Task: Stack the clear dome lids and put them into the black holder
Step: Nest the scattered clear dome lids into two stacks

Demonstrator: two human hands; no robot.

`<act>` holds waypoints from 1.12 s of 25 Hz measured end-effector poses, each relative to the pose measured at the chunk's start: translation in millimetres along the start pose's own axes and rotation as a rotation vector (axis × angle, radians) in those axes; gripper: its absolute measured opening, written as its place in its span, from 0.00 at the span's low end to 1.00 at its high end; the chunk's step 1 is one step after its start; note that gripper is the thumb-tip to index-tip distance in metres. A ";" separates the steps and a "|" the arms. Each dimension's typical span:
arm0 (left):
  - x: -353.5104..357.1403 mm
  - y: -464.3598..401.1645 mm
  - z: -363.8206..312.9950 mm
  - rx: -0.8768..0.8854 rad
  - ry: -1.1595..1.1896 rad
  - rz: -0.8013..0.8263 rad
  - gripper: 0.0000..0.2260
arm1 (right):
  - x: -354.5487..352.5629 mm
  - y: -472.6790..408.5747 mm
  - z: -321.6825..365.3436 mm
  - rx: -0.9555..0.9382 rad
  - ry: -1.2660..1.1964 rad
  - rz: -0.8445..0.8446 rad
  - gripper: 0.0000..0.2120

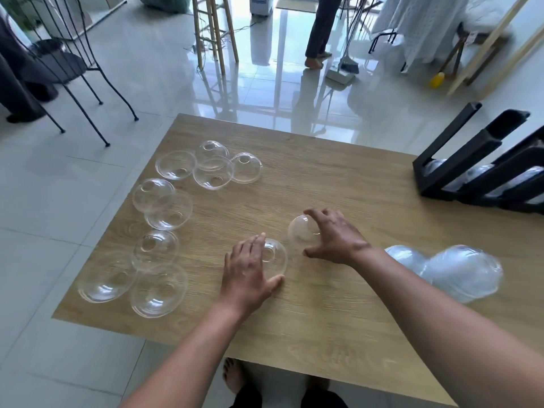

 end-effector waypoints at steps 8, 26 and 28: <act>11.1 -15.7 -112.4 0.033 0.416 -0.084 0.41 | -116.8 85.9 -150.0 0.083 -0.431 -0.340 0.44; 88.5 -52.8 -261.9 0.294 0.376 0.070 0.44 | -59.2 138.0 -310.7 0.309 -0.379 -0.148 0.55; 83.9 -51.5 -258.8 0.268 0.382 0.097 0.49 | -62.4 139.9 -309.2 0.297 -0.362 -0.159 0.58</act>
Point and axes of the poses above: each hand's wrist, its own y-axis away from the middle knuckle, its own x-axis out of the palm, z = x × y, the point moved 10 cm from there along -y, towards the middle knuckle, and after that the axes turned 9 degrees about x, right-handed, at the moved point
